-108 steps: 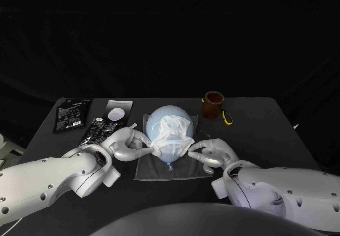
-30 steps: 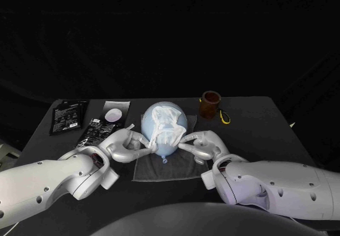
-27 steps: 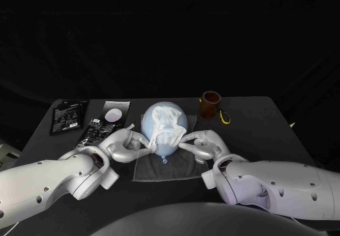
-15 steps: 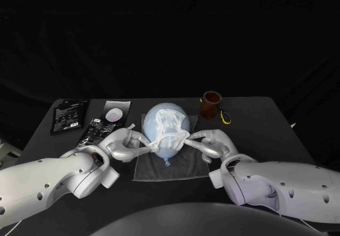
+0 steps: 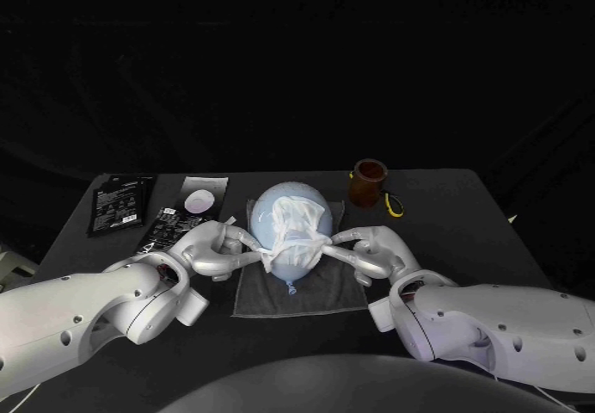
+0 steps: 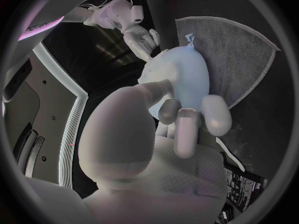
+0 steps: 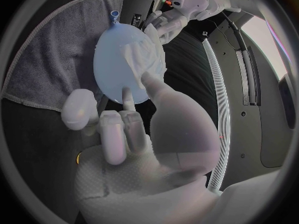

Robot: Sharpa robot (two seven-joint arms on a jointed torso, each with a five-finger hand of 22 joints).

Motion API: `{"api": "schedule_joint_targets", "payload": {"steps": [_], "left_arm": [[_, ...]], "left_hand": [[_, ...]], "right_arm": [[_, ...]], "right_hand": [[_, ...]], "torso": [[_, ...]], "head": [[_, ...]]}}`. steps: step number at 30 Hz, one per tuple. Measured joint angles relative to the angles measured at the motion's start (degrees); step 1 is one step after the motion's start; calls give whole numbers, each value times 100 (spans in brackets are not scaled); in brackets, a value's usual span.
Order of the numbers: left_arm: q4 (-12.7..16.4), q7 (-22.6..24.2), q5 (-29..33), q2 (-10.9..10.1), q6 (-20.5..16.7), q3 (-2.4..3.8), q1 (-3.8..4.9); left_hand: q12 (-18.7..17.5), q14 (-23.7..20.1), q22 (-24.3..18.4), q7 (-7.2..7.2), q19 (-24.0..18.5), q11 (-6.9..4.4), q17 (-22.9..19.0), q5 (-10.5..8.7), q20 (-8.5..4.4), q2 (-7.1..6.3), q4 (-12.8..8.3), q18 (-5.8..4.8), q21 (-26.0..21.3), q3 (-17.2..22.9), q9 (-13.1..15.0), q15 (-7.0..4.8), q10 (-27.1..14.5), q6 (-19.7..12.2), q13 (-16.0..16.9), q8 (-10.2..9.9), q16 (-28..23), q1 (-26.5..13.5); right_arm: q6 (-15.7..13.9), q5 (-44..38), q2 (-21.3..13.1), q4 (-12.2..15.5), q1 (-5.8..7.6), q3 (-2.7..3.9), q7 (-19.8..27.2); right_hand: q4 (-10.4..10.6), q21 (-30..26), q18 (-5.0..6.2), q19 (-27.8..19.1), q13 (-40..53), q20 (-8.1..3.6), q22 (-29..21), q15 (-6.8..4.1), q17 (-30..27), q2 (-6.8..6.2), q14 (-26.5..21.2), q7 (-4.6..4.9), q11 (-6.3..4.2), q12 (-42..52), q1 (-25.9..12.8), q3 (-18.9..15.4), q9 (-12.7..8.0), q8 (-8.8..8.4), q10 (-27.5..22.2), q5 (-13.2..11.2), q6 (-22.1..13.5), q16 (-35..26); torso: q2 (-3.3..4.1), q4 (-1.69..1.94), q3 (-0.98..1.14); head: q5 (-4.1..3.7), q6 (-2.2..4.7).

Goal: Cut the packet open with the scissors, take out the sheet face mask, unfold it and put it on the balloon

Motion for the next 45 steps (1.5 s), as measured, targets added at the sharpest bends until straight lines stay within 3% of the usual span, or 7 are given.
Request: {"api": "schedule_joint_targets", "payload": {"steps": [5, 8, 13, 22, 39, 42, 45], "left_arm": [[2, -10, 50, 0, 45, 6, 1], [3, -20, 65, 1, 86, 7, 1], [7, -41, 84, -5, 156, 9, 1], [1, -85, 87, -38, 233, 9, 2], [-53, -107, 87, -95, 245, 9, 2], [-58, -107, 89, -95, 245, 9, 3], [-60, -107, 91, -91, 246, 10, 3]], "left_hand": [[-10, -6, 0, 0, 0, 0, 0, 0, 1, 0, 0, 0, 12, 0, 0, -6, 0, 0, 8, -6, 0, 0], [-10, -6, 5, 0, 0, 0, 0, 0, 1, -1, -17, 0, 29, 17, 0, -6, 0, -1, 15, 18, 0, 0], [-11, -6, 12, -1, -1, 0, 0, 0, 1, -1, -24, -1, 28, 24, 0, -6, 0, -1, 16, 21, -1, -1], [9, -6, 12, -2, -1, 0, 0, -1, 1, -2, -25, -1, 28, 24, 0, -5, 0, -3, 17, 21, -1, -1], [8, 1, 10, -12, -2, -30, 0, -3, 3, -40, -49, -1, 28, 47, 0, 1, 74, -13, 31, 16, -6, -39], [8, 1, 10, -12, -3, -30, 0, -3, 3, -40, -49, -2, 28, 47, 0, 1, 74, -13, 31, 14, -8, -39], [8, 1, 11, -12, -10, -30, 0, -3, 10, -40, -49, -1, 28, 47, 0, 2, 75, -13, 35, 5, 12, -39]], "right_arm": [[28, -42, 14, 21, 0, 0, 0], [39, -54, 52, 17, 0, 0, -2], [36, -40, 105, -22, 0, 1, 21], [0, 76, 109, -43, 25, 8, 182], [-33, 245, -58, 9, 96, 30, 321], [-12, 247, -66, 2, 106, 30, 277], [45, 230, -62, 2, 110, 31, 199]], "right_hand": [[-19, 0, 0, -20, -2, 21, -3, 0, -1, 7, 0, -47, 0, 0, 7, -65, 22, 26, 0, -3, 54, -1], [-80, 12, 0, -20, -5, 21, -2, 0, -4, 239, 0, -106, -26, 0, 239, -5, 49, 111, 18, -57, 275, -2], [-261, 202, -3, 78, -4, -77, -1, -142, -5, 691, -8, -347, -247, 0, 691, 353, 102, 271, 3, -59, 658, -12], [-385, 325, -9, 150, -1, -149, 1, -199, -4, 868, 12, -358, -281, -1, 736, 636, 177, 358, 8, -82, 729, 3], [-451, 356, -37, 157, -2, -156, 0, -198, 0, 894, 11, -371, -280, -8, 717, 746, 218, 439, 7, -104, 739, -2], [-445, 155, -38, 87, -4, -190, -2, -197, 0, 692, 11, -368, -281, -9, 515, 716, 269, 465, 7, -100, 673, -5], [-330, -104, -38, -65, -5, -59, -2, -61, -1, 348, 4, -102, -89, -12, 9, 319, 110, 82, -14, -66, 141, -16]], "torso": [[-2, 2, -3], [-3, 4, -7], [-2, 7, -7], [1, 4, -7], [-2, -2, -5], [-2, 1, -5], [-2, 2, -5]], "head": [[-6, 0], [-10, 0], [-8, 0], [3, 0], [-5, 0], [-6, 0], [-5, 0]]}}
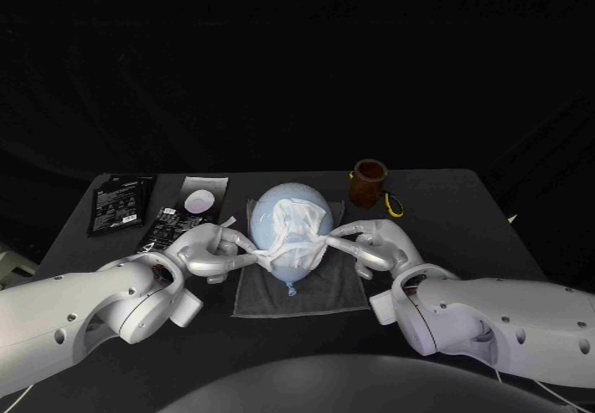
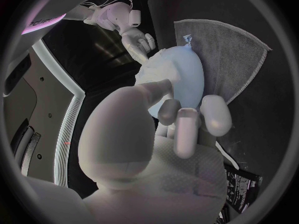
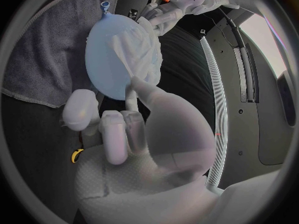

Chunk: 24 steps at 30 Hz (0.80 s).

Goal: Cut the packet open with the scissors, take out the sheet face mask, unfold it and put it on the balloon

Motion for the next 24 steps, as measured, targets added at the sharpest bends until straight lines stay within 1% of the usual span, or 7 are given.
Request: {"api": "schedule_joint_targets", "payload": {"steps": [2, 6, 15, 17, 19, 22, 24], "left_arm": [[0, 0, 1, 3, 1, 0, 0], [0, 0, 3, 5, 2, 0, 0], [0, -2, 7, 6, 3, 0, 0], [0, -2, 7, 6, 4, 0, 0], [0, -2, 8, 6, 4, 0, 0], [0, -3, 8, 7, 5, 0, 0], [0, -4, 9, 7, 5, 0, 0]], "left_hand": [[0, 0, 3, 0, 0, -16, 0, -2, 0, 0, 0, 0, 0, 0, 0, 0, 16, 0, 4, 0, 0, 0], [-1, 0, 9, -7, 0, -19, 0, -2, 0, 0, 0, 0, 0, 0, 0, 0, 19, -8, 3, 20, 0, 0], [-1, 1, 8, 13, 21, -20, 0, -13, -21, -9, 1, 0, 0, -1, 0, 1, 20, 13, 3, 20, 0, -9], [-1, 2, 8, 13, 21, -20, 0, -14, -21, -15, 1, -1, 0, -1, 0, 2, 20, 13, 3, 20, 0, -15], [-2, 2, 8, 13, 21, -20, 0, -14, -21, -15, 1, -1, -1, -1, 0, 2, 20, 13, 3, 20, 0, -15], [-2, 10, 8, 13, 21, -38, 0, 0, -21, -15, 1, -1, -1, -1, 0, 9, 38, 13, 3, 20, -1, -15], [-3, 10, 8, 13, 21, -38, 0, 3, -21, -15, 1, -1, -1, -1, 0, 9, 38, 13, 3, 20, -1, -15]], "right_arm": [[50, -28, 6, 0, 1, 0, -51], [184, -139, 9, 13, 3, 0, -170], [416, -383, -7, 56, 4, 0, -349], [443, -420, -9, 57, 4, 0, -371], [452, -443, -8, 57, 4, -1, -389], [442, -444, 8, 48, 4, -1, -389], [430, -436, 19, 44, 4, -1, -384]], "right_hand": [[19, -96, 48, -67, 0, 67, 0, 85, -1, -141, -5, 113, 95, -9, -70, -175, -69, -128, 13, 22, -152, 16], [43, -151, 92, -119, 1, 119, 1, 112, -4, -227, 6, 165, 118, 12, -102, -369, -102, -215, 21, 46, -284, 20], [89, -151, 92, -139, 4, 140, 4, 132, -3, -241, -14, 163, 139, 12, -116, -527, -100, -215, 1, 46, -282, 19], [80, -151, 91, -139, 5, 140, 4, 132, -3, -240, -14, 136, 139, 12, -115, -566, -88, -186, 1, 46, -193, 19], [80, -69, 92, -105, 5, 168, 5, 132, -3, -105, -14, 72, 137, 12, 20, -566, -65, -101, 3, 38, 3, 16], [50, 66, 91, -32, 5, 99, 5, 75, -2, 125, -21, -29, 32, 11, 175, -509, -48, -37, 22, 9, 242, 15], [49, 127, 91, -7, 5, 74, 5, 55, 1, 167, -1, -69, 8, 11, 190, -484, -48, -37, 17, 9, 301, 15]], "torso": [[0, 1, 0], [0, 2, -1], [0, 3, -2], [0, 2, -2], [0, 2, -2], [0, 2, -2], [0, 2, -1]], "head": [[1, 0], [2, 0], [9, 0], [9, 0], [9, 0], [9, 0], [9, 0]]}}
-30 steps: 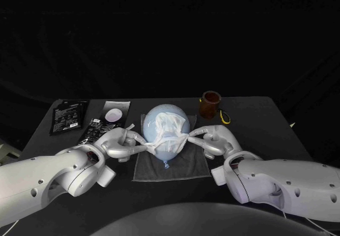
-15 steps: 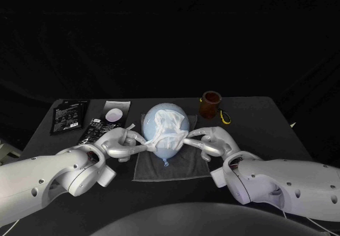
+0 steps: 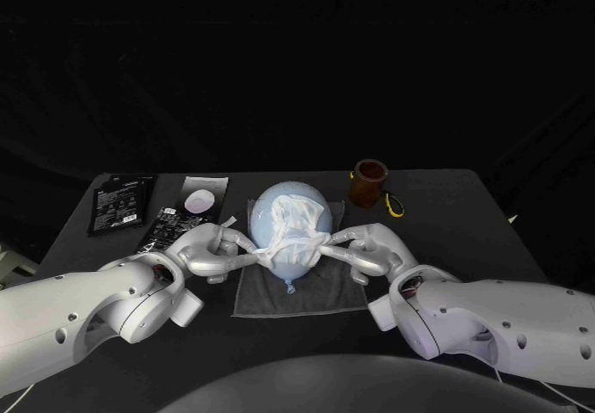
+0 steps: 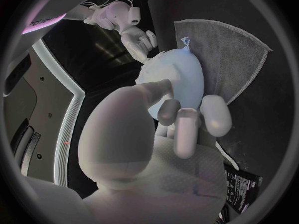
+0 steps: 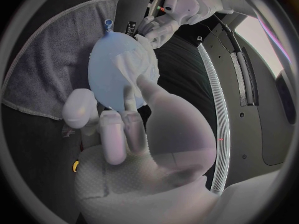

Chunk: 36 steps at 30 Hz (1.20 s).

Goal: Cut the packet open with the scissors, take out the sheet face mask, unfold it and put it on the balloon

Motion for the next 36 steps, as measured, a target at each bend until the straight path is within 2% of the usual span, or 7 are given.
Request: {"api": "schedule_joint_targets", "payload": {"steps": [10, 21, 22, 30, 32, 33, 36], "left_arm": [[2, -5, 2, -1, 4, 0, 0], [6, -15, 3, 0, 13, 0, 0], [7, -17, 3, 0, 14, 0, 0], [11, -28, 4, -4, 22, 0, 1], [13, -30, 4, -4, 23, 0, 2], [14, -31, 4, -4, 24, 0, 2], [15, -32, 4, -4, 25, 0, 2]], "left_hand": [[-2, -16, -1, -1, 0, -1, 0, 0, 0, -12, -17, -1, 0, 17, 0, -16, 0, 0, -1, -3, 0, -12], [-3, -16, -4, -2, -1, -1, 0, -1, 1, 5, -17, -2, -1, 17, 0, -16, 0, -2, -3, -19, -1, 6], [-3, -16, -4, -2, -1, -1, 0, -1, 1, 9, -17, -2, -1, 16, 0, -16, 0, -2, -3, -16, -1, 10], [5, -14, -2, -12, -1, -1, 0, -3, 1, 11, -34, -6, -2, 34, 0, -13, -1, -12, -4, 0, -2, 8], [20, -12, 6, -12, -1, -1, 0, -3, 1, 26, -49, -35, -3, 49, 0, -12, -1, -12, 0, 1, -2, -8], [20, -12, 7, -12, -1, -1, 0, -3, 1, 33, -49, -35, -3, 49, 0, -12, -1, -12, 2, 0, -2, -15], [20, -12, 7, -12, -1, -1, 0, -5, 1, 42, -49, -36, -4, 48, 0, -11, -1, -12, 7, 0, -3, -24]], "right_arm": [[-188, 98, 62, -9, 17, 1, 95], [-394, 145, 96, -42, 111, 7, 133], [-405, 145, 98, -45, 119, 7, 133], [-481, 144, 119, -68, 145, 8, 118], [-490, 130, 131, -71, 147, 8, 107], [-493, 120, 134, -72, 147, 8, 97], [-498, 60, 140, -81, 149, 8, 48]], "right_hand": [[25, 39, -2, 26, -5, -26, -1, -28, 0, 7, -11, 0, -5, -1, -4, -25, -27, 0, -5, 0, 0, -4], [56, 30, -4, 25, -1, -26, -4, -27, -4, -82, -12, 0, -5, -9, -93, -154, -60, -53, -6, 0, 0, 5], [67, -5, -4, 25, -1, -26, -4, -27, -4, -121, -12, 0, -5, -10, -132, -185, -68, -68, -6, 0, 0, 4], [54, -29, -6, 25, 0, -26, -1, -26, -4, -124, -12, 22, -5, -12, -135, -233, -80, -91, -6, 0, -23, 1], [5, -29, -7, 25, 0, -26, -1, -26, -4, -32, -12, 8, -5, -18, -42, -197, -80, -91, -6, 0, -7, 0], [-62, -29, -7, 25, 0, -26, -1, -27, -4, 79, -12, -23, -21, -19, 75, -130, -77, -82, 1, 1, 69, 0], [-305, 65, -7, 69, 0, -71, -1, -136, -4, 352, -13, -149, -151, 0, 531, 180, -37, 69, -5, 0, 355, -1]], "torso": [[3, 3, -1], [0, 3, -4], [0, 3, -4], [1, 2, -4], [1, 2, -4], [1, 1, -4], [2, 2, -4]], "head": [[-4, 0], [-4, 0], [-4, 0], [-13, 0], [-15, 0], [-16, 0], [-18, 0]]}}
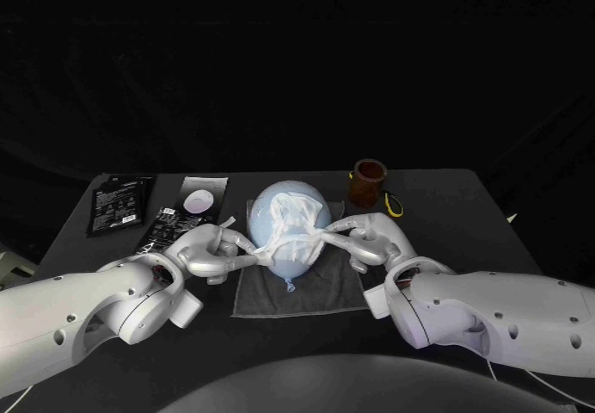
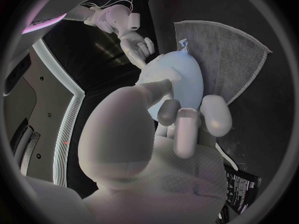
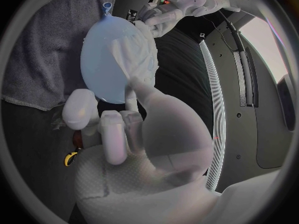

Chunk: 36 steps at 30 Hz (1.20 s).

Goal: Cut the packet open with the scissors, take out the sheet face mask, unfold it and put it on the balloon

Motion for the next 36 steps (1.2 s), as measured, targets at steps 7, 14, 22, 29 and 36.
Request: {"api": "schedule_joint_targets", "payload": {"steps": [7, 14, 22, 29, 36], "left_arm": [[2, -2, 0, -1, 0, 0, 1], [3, -2, 1, -11, 0, 0, 1], [-3, 0, 1, -22, 0, 3, 3], [-32, 6, 1, -27, 0, 38, 4], [-46, 8, 0, -26, 2, 48, 5]], "left_hand": [[0, 1, 0, -1, 0, 0, 0, -12, 0, 6, 0, -1, 0, 0, 0, 1, 0, -1, 0, 0, -1, -6], [0, 1, -1, 7, 0, 0, 0, 5, 0, 5, 0, -2, 0, 0, 0, 1, 0, 7, 0, -3, -1, -6], [-1, 2, -1, 13, 0, -1, 0, 5, 0, 5, 0, -2, 0, -1, 0, 2, 0, 13, 0, -16, -2, -6], [-1, 2, -3, 13, 0, -1, 0, 4, 0, 4, -16, -3, -1, 15, 0, 2, 0, 12, 2, 8, -8, -7], [-2, 3, -4, 12, -1, -1, 0, 4, 1, -3, -15, -3, -1, 15, 0, 3, 0, 12, 6, 8, -9, -14]], "right_arm": [[0, -198, 0, -22, 1, 0, -131], [-8, -337, -17, -31, 2, 8, -177], [8, -363, -81, -49, 137, 25, -210], [278, -438, -174, -156, 388, 32, -422], [831, -655, -191, -227, 548, 33, -816]], "right_hand": [[-220, 182, -18, 70, -4, -70, 0, -24, 4, 95, 11, 14, -9, 0, 119, 383, 69, 113, 9, -12, 65, 4], [-303, 205, -38, 81, -4, -81, 0, -24, 4, 132, 11, 15, -9, 0, 0, 559, 85, 195, 9, -14, 63, 6], [-319, 205, -40, 89, 0, -89, -4, -24, 3, 117, 11, 16, -9, -1, -76, 619, 85, 198, 9, -14, 61, 5], [-319, 202, -41, 88, 1, -89, -3, -24, -1, 104, 11, 15, -8, -2, -89, 619, 93, 222, 9, -14, 60, 1], [-343, 201, -43, 88, -1, -88, -1, -23, -1, 103, 10, 9, -8, -9, -88, 643, 93, 222, 9, -14, 49, -14]], "torso": [[-1, -1, 0], [-1, -2, 3], [1, -5, 7], [-2, -5, 3], [2, -2, 2]], "head": [[0, 0], [15, 0], [26, 0], [21, 0], [30, 0]]}}
